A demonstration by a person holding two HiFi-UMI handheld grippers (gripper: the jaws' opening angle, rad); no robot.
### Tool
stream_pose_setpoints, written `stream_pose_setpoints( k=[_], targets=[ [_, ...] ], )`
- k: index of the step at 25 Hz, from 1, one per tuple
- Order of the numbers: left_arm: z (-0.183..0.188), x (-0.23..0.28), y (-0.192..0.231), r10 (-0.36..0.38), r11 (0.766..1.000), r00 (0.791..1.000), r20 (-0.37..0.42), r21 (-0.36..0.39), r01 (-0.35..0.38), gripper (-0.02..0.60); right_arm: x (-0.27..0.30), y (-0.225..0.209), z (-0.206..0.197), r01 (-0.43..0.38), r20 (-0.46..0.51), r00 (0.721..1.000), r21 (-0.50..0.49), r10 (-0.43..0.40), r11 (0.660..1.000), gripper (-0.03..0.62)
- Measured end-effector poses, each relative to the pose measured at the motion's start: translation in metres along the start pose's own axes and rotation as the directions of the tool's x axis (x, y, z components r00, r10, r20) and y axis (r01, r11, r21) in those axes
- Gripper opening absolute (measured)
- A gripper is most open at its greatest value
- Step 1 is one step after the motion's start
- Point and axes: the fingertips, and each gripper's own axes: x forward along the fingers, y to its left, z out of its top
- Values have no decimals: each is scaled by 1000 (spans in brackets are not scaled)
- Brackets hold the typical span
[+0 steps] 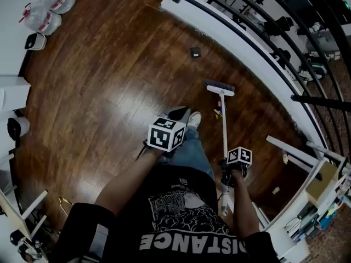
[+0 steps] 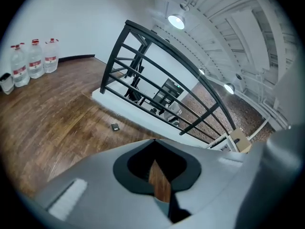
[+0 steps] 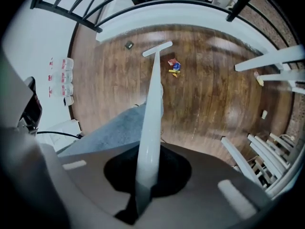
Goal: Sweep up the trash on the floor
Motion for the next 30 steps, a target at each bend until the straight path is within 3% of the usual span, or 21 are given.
stream_pose_setpoints(
  k=[8, 13, 18, 24, 30],
  targets=[
    [23, 5, 28, 125, 989, 991, 46, -86, -121, 5, -26, 41, 115, 56, 77, 996, -236, -39, 970, 0],
    [35, 4, 47, 227, 965, 972, 64, -146, -216, 5, -34, 83, 205, 78, 112, 993, -368, -39, 926, 0],
    [38, 6, 50, 297, 942, 952, 69, -188, -280, 5, -30, 117, 270, 88, 100, 994, -446, -48, 891, 0],
    [29, 13, 54, 351, 918, 935, 44, -214, -335, 5, -5, 135, 308, 98, 51, 995, -520, -84, 849, 0],
    [25, 20, 50, 365, 917, 931, 30, -186, -353, 5, 17, 117, 320, 150, 10, 985, -540, -172, 828, 0]
  ],
)
